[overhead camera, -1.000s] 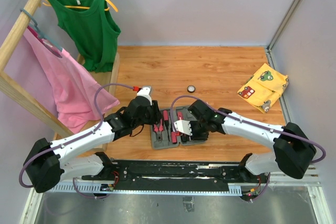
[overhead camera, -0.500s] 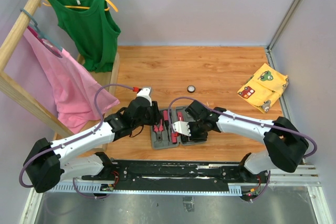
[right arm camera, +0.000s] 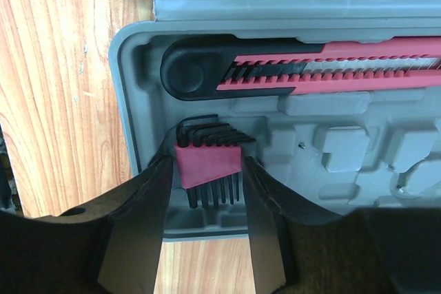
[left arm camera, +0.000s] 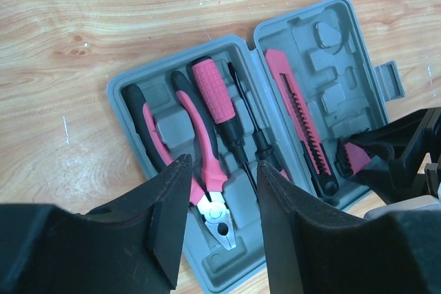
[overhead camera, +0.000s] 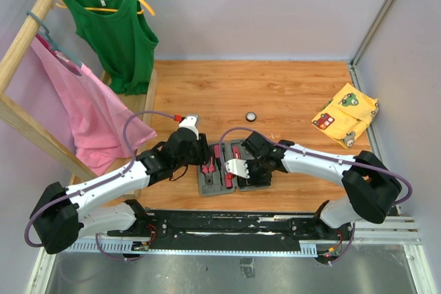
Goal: Sort the tools into containers
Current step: Place the engineering item in the storage box.
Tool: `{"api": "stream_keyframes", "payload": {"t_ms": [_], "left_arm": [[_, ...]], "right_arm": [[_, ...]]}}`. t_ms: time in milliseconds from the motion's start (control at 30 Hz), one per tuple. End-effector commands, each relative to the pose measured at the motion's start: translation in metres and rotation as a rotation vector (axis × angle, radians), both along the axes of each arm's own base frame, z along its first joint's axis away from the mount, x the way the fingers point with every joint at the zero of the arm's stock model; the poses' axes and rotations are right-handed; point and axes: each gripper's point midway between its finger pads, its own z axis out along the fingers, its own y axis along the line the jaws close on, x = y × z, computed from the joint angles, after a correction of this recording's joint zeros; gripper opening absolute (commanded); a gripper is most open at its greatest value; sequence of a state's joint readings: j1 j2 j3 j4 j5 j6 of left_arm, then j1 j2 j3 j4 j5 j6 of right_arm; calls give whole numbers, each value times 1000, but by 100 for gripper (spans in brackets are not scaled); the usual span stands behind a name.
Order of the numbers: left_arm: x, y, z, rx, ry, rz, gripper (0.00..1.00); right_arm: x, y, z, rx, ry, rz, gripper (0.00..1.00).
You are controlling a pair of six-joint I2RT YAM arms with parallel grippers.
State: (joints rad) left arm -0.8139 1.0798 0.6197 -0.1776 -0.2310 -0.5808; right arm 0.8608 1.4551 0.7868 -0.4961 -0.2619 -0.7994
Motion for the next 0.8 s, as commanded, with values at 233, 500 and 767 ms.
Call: {"api": "stream_keyframes", "payload": {"t_ms": [233, 500, 767], "left_arm": [[4, 4, 6, 3, -31, 13, 47], [7, -1, 7, 2, -30, 8, 47], [10, 0, 9, 4, -38, 18, 47]], "right_arm": [[4, 8, 9, 19, -26, 4, 50], [7, 14, 46, 120, -93, -11, 50], [29, 16, 83, 280, -239, -220, 51]]}}
